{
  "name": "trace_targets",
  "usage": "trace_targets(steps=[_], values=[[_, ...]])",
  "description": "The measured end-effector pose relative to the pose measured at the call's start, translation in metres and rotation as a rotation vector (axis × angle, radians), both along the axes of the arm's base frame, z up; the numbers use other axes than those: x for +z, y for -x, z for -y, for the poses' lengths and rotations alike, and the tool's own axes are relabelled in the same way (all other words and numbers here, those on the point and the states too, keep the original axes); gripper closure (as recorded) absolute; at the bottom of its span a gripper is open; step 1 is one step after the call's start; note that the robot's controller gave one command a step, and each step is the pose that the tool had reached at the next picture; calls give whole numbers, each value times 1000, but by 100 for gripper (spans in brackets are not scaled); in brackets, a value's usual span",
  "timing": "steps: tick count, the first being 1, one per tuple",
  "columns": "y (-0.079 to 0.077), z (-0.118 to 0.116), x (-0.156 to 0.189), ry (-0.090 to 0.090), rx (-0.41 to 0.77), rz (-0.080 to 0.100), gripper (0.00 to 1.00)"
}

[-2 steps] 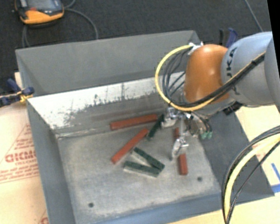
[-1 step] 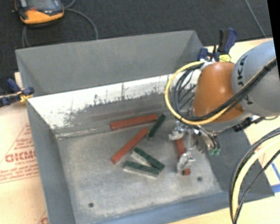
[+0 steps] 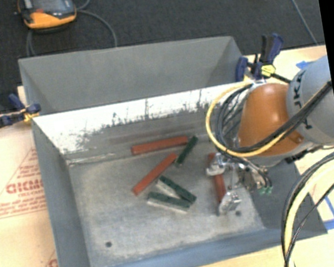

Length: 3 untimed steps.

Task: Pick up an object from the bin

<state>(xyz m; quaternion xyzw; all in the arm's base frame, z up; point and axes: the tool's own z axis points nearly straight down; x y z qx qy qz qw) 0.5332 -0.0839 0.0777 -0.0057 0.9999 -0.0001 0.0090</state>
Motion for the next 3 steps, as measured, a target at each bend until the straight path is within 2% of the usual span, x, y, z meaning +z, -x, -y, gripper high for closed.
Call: trace_targets(steps=[1,2,3], values=[[-11,-35,13,3,78,-14,0],[-29,-70,9,-4,67,-10,0],[21,-97,5,-3,-67,-19,100]])
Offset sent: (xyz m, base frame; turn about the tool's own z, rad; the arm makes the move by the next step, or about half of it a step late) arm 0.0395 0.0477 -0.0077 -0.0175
